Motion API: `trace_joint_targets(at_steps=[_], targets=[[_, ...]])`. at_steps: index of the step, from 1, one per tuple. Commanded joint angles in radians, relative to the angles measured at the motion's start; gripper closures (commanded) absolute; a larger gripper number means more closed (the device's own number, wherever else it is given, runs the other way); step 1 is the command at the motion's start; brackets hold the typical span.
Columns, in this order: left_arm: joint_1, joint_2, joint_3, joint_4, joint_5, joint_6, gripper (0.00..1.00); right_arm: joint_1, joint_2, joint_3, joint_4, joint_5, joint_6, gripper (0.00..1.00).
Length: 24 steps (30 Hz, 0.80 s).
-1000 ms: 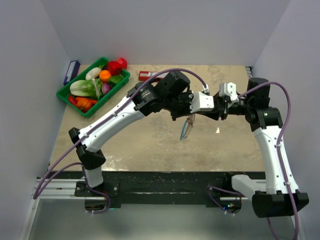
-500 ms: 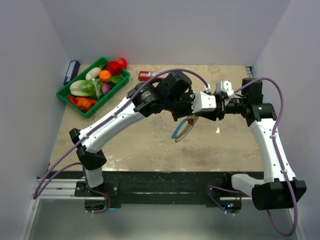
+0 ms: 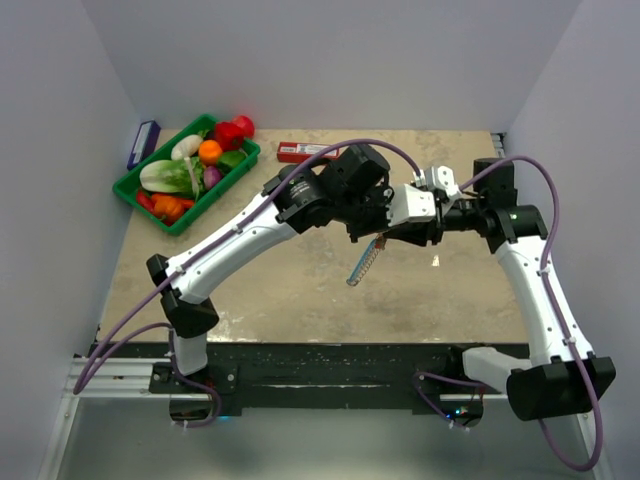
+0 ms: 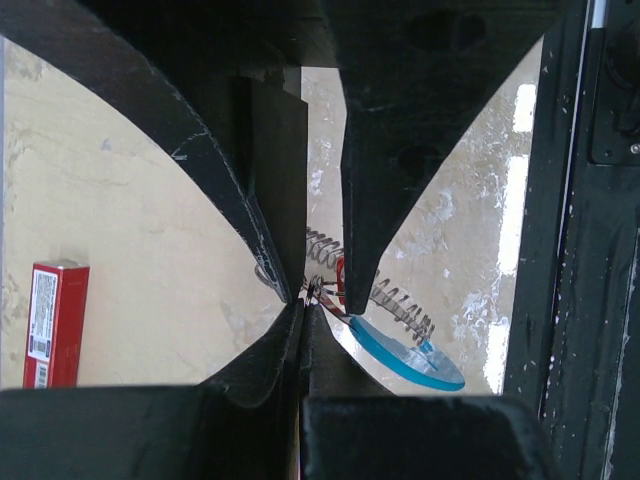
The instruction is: Remove the keys from the keyring
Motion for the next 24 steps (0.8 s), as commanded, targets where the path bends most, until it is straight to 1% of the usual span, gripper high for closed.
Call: trace_joint_targets(at_steps=[1,7,11,15,18,19,22,24], targets=[[-0.009,-0.01,0.055,0.066,-0.003,-0.021,1.0,0.012,0.005,0.007,0.008,0.009,-0.006,0.71],[-0.009,-0.007,0.066,0.066,0.017,-0.024,1.0,0.018,0.001,-0.013,0.065,0.043,0.051,0.73],[-0.011,-0.007,0.072,0.063,0.029,-0.024,1.0,0.021,-0.015,-0.047,0.169,0.057,0.127,0.73],[-0.012,-0.009,0.081,0.06,0.041,-0.026,1.0,0.029,-0.021,-0.06,0.218,0.066,0.171,0.75],[-0.014,-0.009,0.078,0.06,0.038,-0.026,1.0,0.035,-0.021,-0.056,0.223,0.063,0.18,0.83],[-0.014,-0.006,0.078,0.06,0.035,-0.026,1.0,0.039,-0.022,-0.056,0.223,0.063,0.178,0.9],[-0.014,-0.006,0.081,0.063,0.032,-0.027,1.0,0.044,-0.026,-0.062,0.225,0.074,0.172,1.0],[-0.015,-0.009,0.083,0.066,0.023,-0.027,1.0,0.043,-0.029,-0.054,0.196,0.08,0.151,1.0]])
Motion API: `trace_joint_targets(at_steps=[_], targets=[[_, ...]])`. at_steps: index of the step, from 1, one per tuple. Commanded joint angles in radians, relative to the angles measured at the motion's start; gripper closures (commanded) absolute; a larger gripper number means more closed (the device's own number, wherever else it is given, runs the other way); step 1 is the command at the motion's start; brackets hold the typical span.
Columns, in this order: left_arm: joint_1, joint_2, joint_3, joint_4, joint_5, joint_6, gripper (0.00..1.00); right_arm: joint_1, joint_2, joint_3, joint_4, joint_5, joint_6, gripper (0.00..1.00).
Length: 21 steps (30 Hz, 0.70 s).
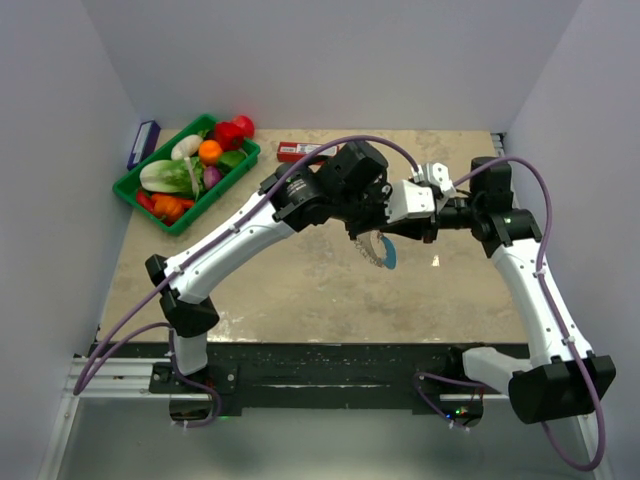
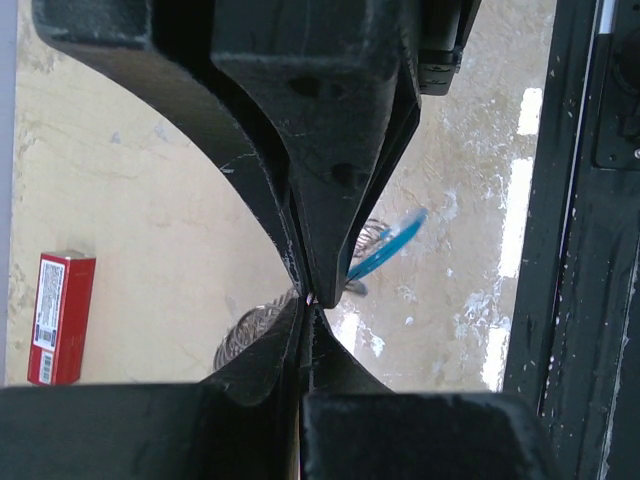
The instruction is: Remove the keys from the keyring
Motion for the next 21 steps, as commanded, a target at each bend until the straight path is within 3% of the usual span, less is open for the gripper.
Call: trace_joint_targets(at_steps=[1,7,21], targets=[[-0.018,-0.011,0.054,0.085,0.024,-0.013,1.0,0.015,-0.017,0.009,0.001,0.037,-0.031,1.0],[-0.018,-0.009,0.056,0.093,0.016,-0.02,1.0,0.017,-0.023,0.0,0.054,0.019,0.025,1.0],[-0.015,-0.038,0.133,0.123,-0.036,-0.06,0.65,-0.012,-0.029,-0.065,0.327,-0.08,0.315,1.0]])
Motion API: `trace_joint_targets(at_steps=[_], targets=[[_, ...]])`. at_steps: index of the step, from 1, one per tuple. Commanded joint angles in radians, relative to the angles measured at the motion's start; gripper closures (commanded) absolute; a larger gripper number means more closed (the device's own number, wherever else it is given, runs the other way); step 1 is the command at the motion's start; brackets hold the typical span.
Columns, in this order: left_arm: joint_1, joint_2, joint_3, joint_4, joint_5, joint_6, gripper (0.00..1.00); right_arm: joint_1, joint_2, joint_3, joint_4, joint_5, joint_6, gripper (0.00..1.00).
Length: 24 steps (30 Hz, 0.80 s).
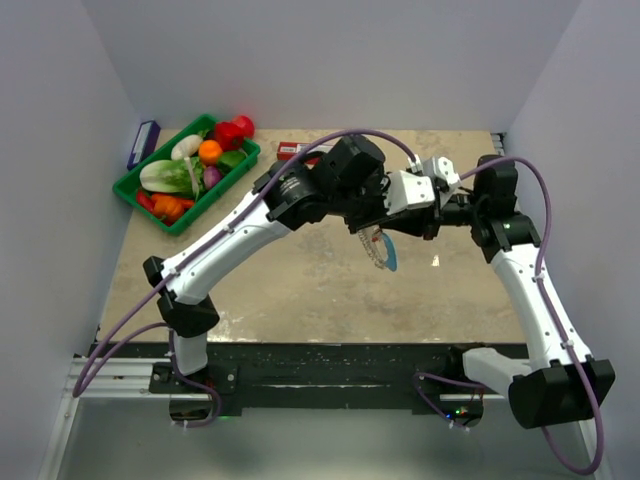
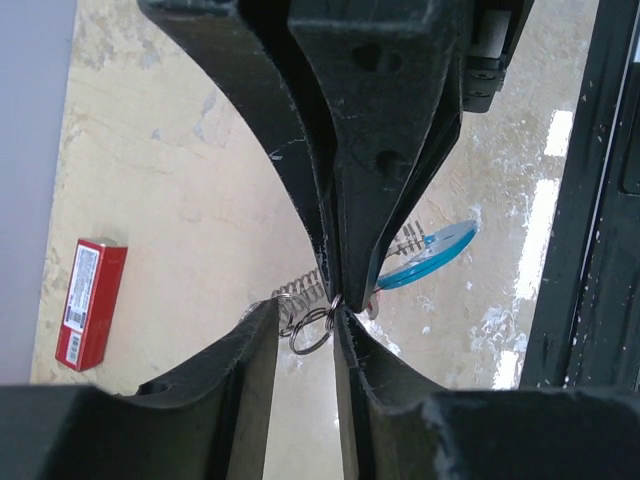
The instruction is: Remove the keys from the keyring
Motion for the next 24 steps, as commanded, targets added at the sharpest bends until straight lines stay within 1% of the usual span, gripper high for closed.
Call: trace_joint_targets(at_steps=[1,3,4,6,8,9,10,12,14,15,17,18,19,20,21,22,23,24], targets=[[-0.012,-0.041,0.09,0.123,0.029,-0.04,0.63,-0.009,-0.003,-0.011,0.132,-0.041,0.105,1.0],[-0.007,-0.049,0.112,0.121,0.038,-0.043,0.62,-0.009,-0.006,-0.026,0.178,-0.051,0.168,1.0],[-0.003,-0.052,0.121,0.12,0.049,-0.045,0.6,-0.012,-0.009,-0.041,0.233,-0.051,0.191,1.0],[0.005,-0.06,0.145,0.118,0.061,-0.048,0.6,-0.012,-0.018,-0.057,0.29,-0.046,0.263,1.0],[0.023,-0.064,0.159,0.111,0.11,-0.054,0.6,-0.01,-0.034,-0.08,0.383,-0.04,0.313,1.0],[0.028,-0.069,0.159,0.108,0.147,-0.055,0.6,-0.01,-0.041,-0.087,0.425,-0.035,0.378,1.0],[0.04,-0.07,0.156,0.1,0.164,-0.057,0.6,-0.012,-0.048,-0.1,0.504,-0.032,0.422,1.0],[0.051,-0.081,0.146,0.097,0.217,-0.055,0.6,-0.015,-0.055,-0.104,0.569,-0.035,0.514,1.0],[0.072,-0.087,0.132,0.088,0.263,-0.054,0.61,-0.015,-0.058,-0.101,0.627,-0.031,0.551,1.0],[0.082,-0.095,0.126,0.089,0.289,-0.049,0.61,-0.016,-0.06,-0.104,0.655,-0.031,0.605,1.0],[0.118,-0.104,0.118,0.088,0.377,-0.046,0.62,-0.021,-0.06,-0.121,0.78,-0.028,0.683,1.0],[0.138,-0.11,0.116,0.089,0.467,-0.046,0.62,-0.024,-0.061,-0.13,0.839,-0.023,0.788,1.0],[0.19,-0.113,0.116,0.088,0.522,-0.048,0.63,-0.026,-0.058,-0.156,0.989,-0.018,0.853,1.0],[0.216,-0.113,0.113,0.089,0.574,-0.051,0.63,-0.029,-0.057,-0.169,1.071,-0.006,0.919,1.0],[0.238,-0.113,0.113,0.091,0.614,-0.054,0.64,-0.03,-0.052,-0.178,1.148,0.001,1.037,1.0],[0.27,-0.118,0.104,0.109,0.663,-0.054,0.64,-0.032,-0.035,-0.187,1.27,0.006,1.089,1.0],[0.281,-0.13,0.028,0.14,0.687,-0.057,0.64,-0.032,-0.026,-0.189,1.329,0.015,1.14,1.0],[0.299,-0.196,-0.048,0.193,0.736,-0.075,0.64,-0.033,-0.019,-0.192,1.385,0.018,1.229,1.0]])
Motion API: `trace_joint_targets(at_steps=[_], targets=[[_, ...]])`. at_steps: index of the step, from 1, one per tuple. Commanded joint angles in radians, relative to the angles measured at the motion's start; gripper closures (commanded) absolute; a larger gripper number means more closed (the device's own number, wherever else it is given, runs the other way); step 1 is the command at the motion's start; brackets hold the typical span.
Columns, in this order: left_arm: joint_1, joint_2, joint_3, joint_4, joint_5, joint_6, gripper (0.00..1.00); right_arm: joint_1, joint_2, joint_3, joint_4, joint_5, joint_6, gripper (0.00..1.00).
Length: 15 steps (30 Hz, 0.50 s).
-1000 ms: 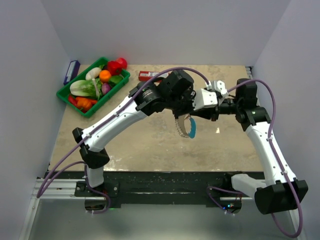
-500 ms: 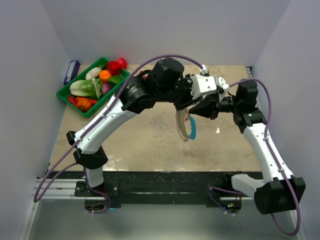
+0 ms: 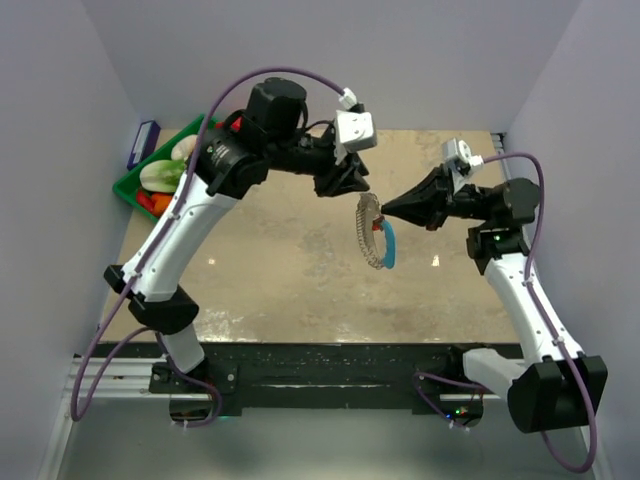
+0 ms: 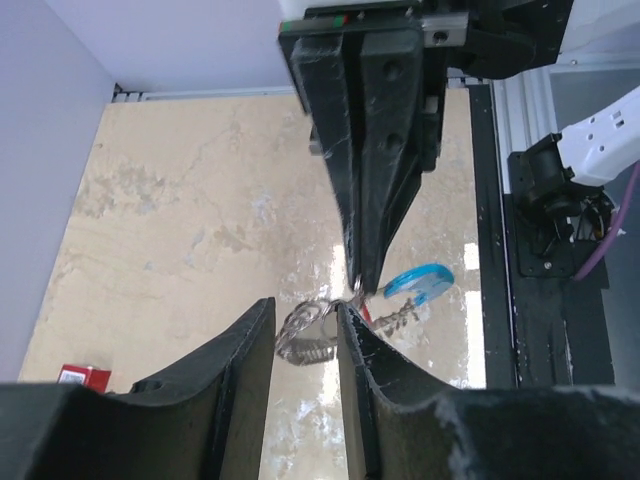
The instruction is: Remove the keys from the keyring
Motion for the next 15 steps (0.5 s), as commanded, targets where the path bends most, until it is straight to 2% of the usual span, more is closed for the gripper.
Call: trace_joint_targets(at_steps=[1,2,3,4,5,6,8,15], targets=[[0.074,-0.166,-0.246,0.269,0.241,-0.064,0.63,-0.009,0.035,-0.015,0.531,0.035,0.411,1.0],[0.074,-0.254,-0.425,0.346,0.243,-0.08,0.62,-0.01,0.046,-0.022,0.615,0.044,0.471,1.0],[0.074,-0.27,-0.477,0.399,0.261,-0.077,0.61,-0.019,0.062,-0.026,0.71,0.062,0.622,1.0],[0.074,-0.263,-0.456,0.379,0.278,-0.078,0.61,-0.026,0.099,-0.029,0.91,0.076,0.707,1.0],[0.076,-0.24,-0.443,0.36,0.286,-0.08,0.61,-0.03,0.127,-0.025,1.017,0.088,0.791,1.0],[0.076,-0.245,-0.445,0.371,0.298,-0.086,0.62,-0.042,0.148,-0.019,1.193,0.107,0.944,1.0],[0.076,-0.263,-0.489,0.408,0.316,-0.104,0.62,-0.062,0.184,-0.005,1.217,0.125,1.0,1.0],[0.076,-0.229,-0.469,0.46,0.32,-0.155,0.64,-0.064,0.147,-0.029,1.219,0.159,0.996,1.0]])
